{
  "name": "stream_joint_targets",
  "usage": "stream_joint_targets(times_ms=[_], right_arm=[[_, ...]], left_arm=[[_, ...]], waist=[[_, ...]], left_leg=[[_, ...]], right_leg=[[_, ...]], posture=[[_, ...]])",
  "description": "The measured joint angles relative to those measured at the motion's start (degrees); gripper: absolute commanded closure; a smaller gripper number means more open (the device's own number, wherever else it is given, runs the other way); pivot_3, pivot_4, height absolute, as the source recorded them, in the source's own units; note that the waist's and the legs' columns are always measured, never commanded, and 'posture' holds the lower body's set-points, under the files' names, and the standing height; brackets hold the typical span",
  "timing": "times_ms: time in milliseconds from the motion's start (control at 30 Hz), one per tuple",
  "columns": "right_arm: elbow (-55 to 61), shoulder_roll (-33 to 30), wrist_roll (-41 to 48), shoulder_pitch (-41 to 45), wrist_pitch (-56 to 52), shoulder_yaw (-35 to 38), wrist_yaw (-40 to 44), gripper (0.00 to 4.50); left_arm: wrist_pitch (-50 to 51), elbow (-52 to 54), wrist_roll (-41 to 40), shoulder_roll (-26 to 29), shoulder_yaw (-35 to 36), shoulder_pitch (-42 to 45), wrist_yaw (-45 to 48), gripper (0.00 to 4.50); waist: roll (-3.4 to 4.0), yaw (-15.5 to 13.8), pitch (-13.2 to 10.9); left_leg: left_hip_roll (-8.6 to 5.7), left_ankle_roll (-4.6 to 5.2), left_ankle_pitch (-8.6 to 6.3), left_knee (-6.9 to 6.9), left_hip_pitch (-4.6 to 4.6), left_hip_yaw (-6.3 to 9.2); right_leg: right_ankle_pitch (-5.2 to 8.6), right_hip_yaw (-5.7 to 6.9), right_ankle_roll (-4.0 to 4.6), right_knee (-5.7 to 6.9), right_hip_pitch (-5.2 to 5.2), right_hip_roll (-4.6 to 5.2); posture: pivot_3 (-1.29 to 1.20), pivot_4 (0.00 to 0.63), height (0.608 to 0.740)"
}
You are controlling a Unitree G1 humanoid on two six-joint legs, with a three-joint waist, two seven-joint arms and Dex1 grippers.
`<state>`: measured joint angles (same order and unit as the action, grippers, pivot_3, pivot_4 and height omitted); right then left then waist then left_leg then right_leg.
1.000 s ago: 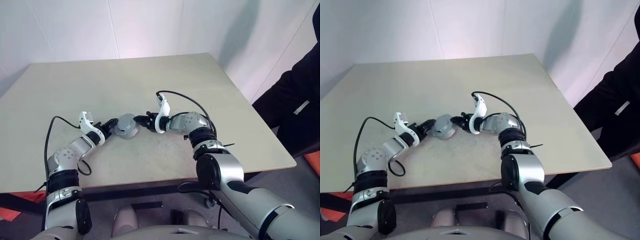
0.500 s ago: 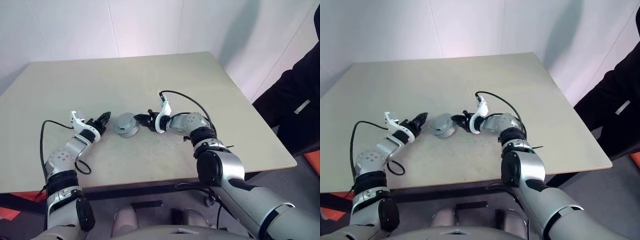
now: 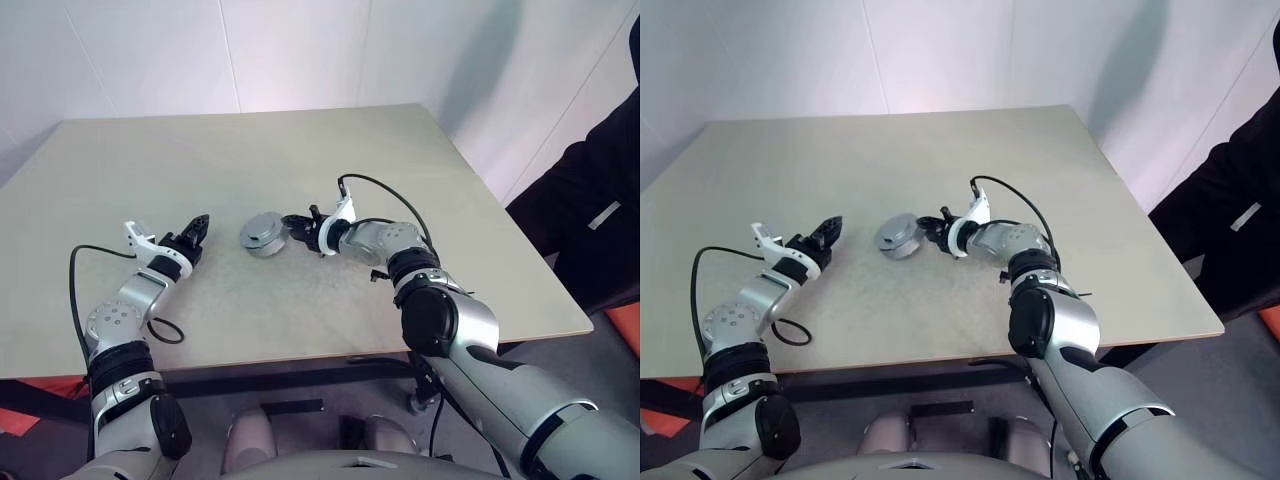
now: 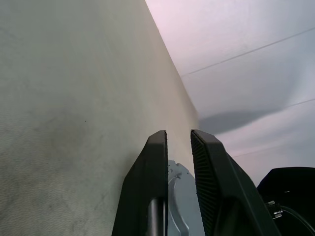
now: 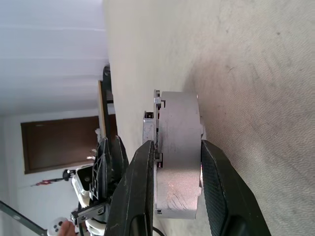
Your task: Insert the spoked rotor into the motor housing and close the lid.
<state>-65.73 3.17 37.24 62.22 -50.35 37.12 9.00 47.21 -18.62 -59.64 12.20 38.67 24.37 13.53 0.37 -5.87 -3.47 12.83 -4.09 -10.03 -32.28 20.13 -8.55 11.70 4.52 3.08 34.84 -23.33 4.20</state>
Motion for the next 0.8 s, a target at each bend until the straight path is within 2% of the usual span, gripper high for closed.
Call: stream_joint_targets(times_ms=[267,500,800], right_arm=[[-0.78,-0.17,1.21,0.11,0.73,0.92,-1.13,3.30],[-0.45,-0.23,0.30,0.12,0.92,-2.81,1.38,3.35],[-0.77,-0.46,0.62,0.12,0.82,-2.44,1.43,3.36]], left_arm=[[0.00,0.01,-0.46,0.00,-0.04,-0.61,0.01,3.68],[-0.24,0.01,-0.47,0.00,-0.25,-0.64,-0.04,3.68],[-0.50,0.55,-0.48,0.00,-0.37,-0.93,-0.67,3.68]], waist=[[-0.10,-0.02,-0.07],[-0.11,-0.02,-0.07],[-0.11,-0.02,-0.07]], left_leg=[[0.00,0.04,-0.03,-0.02,0.08,0.00],[0.00,0.04,-0.02,-0.04,0.04,0.00],[0.00,0.04,-0.02,-0.04,0.05,0.00]], right_leg=[[0.00,0.01,0.00,-0.01,-0.02,0.00],[0.00,0.01,0.00,0.01,0.00,0.00],[0.00,0.01,0.01,0.01,-0.01,0.00]], posture=[[0.00,0.000,0.740],[0.00,0.000,0.740],[0.00,0.000,0.740]])
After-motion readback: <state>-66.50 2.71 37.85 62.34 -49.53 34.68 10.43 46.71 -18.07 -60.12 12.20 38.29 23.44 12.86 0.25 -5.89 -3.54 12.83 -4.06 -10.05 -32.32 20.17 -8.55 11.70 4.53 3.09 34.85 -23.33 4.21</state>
